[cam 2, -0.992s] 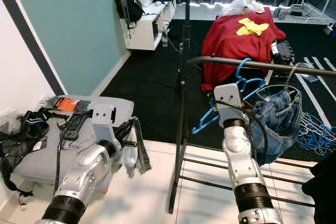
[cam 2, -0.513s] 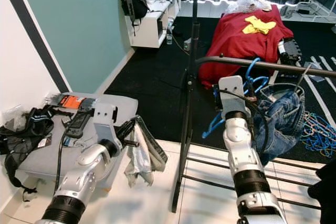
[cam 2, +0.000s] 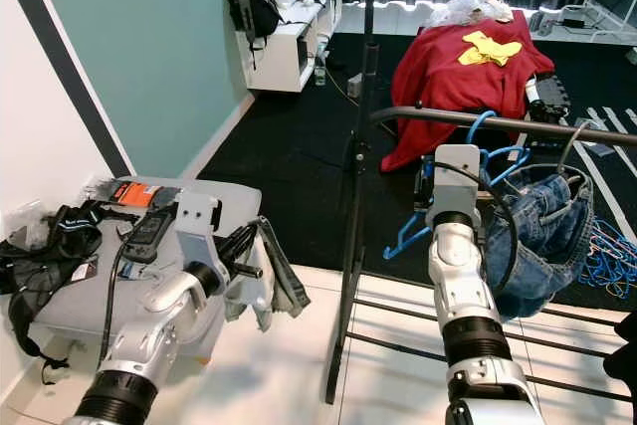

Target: Hang hanger

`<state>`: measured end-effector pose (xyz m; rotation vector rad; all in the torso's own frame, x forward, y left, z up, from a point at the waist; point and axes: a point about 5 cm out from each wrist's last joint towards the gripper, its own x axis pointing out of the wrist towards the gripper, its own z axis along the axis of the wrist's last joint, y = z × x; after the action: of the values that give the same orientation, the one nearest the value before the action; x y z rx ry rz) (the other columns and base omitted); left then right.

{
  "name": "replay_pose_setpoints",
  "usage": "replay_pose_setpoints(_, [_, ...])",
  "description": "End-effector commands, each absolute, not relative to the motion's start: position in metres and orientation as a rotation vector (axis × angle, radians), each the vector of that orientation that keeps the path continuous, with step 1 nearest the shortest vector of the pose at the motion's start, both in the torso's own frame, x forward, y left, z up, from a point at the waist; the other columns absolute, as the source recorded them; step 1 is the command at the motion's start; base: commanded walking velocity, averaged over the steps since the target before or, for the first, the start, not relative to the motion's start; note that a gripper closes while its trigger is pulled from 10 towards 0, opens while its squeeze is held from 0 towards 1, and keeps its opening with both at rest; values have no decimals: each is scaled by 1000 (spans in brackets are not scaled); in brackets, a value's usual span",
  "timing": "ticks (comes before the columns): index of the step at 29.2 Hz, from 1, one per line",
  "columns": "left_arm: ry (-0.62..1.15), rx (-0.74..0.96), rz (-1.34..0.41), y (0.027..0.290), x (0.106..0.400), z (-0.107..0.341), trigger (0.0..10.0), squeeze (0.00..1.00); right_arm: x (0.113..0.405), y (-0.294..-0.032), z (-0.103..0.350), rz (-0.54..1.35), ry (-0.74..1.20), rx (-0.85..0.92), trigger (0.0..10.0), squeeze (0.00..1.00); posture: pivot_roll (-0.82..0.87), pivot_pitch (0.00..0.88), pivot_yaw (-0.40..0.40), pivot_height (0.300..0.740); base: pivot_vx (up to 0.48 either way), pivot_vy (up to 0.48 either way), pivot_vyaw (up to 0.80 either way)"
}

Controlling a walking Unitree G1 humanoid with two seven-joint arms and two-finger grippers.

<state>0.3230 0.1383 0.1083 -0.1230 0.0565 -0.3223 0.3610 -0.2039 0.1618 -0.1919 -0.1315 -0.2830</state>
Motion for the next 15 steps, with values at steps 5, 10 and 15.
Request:
replay_pose_setpoints(5, [35, -90, -323, 145, 323, 112, 10000, 0, 363, -199, 162, -272, -127, -171, 10000, 0, -69, 28, 23, 740, 0, 0, 0])
replay_pose_setpoints(10, [26, -94, -330, 145, 323, 114, 10000, 0, 364, -198, 161, -270, -126, -165, 10000, 0, -67, 23, 22, 740, 0, 0, 0])
replay_pose_setpoints(15, [24, -94, -338, 144, 323, 114, 10000, 0, 364, -199, 160, -271, -123, -151, 1137, 0, -67, 18, 24, 740, 0, 0, 0])
